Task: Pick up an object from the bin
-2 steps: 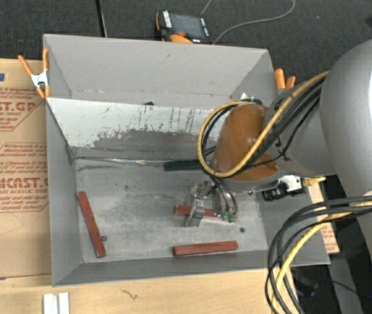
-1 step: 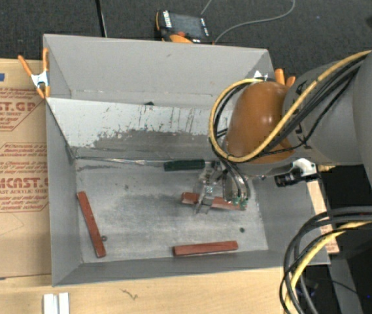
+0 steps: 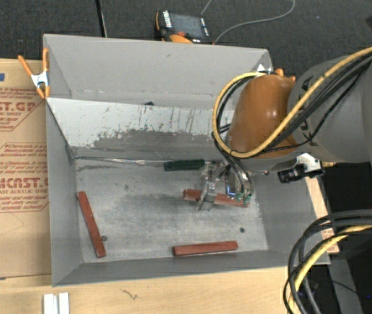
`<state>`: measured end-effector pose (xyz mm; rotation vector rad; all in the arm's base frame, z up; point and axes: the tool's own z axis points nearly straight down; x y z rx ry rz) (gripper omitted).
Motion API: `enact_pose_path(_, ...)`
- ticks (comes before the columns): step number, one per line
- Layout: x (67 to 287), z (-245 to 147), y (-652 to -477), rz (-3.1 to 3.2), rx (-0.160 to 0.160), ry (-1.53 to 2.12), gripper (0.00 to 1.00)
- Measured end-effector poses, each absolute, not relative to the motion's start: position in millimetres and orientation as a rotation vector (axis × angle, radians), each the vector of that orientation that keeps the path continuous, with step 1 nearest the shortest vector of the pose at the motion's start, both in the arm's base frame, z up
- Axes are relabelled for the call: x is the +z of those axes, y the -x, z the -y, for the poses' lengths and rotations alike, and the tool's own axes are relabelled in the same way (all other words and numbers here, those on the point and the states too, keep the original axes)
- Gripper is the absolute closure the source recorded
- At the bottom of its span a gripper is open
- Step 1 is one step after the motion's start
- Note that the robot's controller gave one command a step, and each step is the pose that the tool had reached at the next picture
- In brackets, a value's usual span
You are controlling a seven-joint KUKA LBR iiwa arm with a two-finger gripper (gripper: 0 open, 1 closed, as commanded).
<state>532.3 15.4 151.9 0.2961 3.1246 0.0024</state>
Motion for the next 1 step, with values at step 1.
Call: enact_pose_path(1, 161.8, -16.1, -532.6, -3.126, 0.002, -0.295, 1.00)
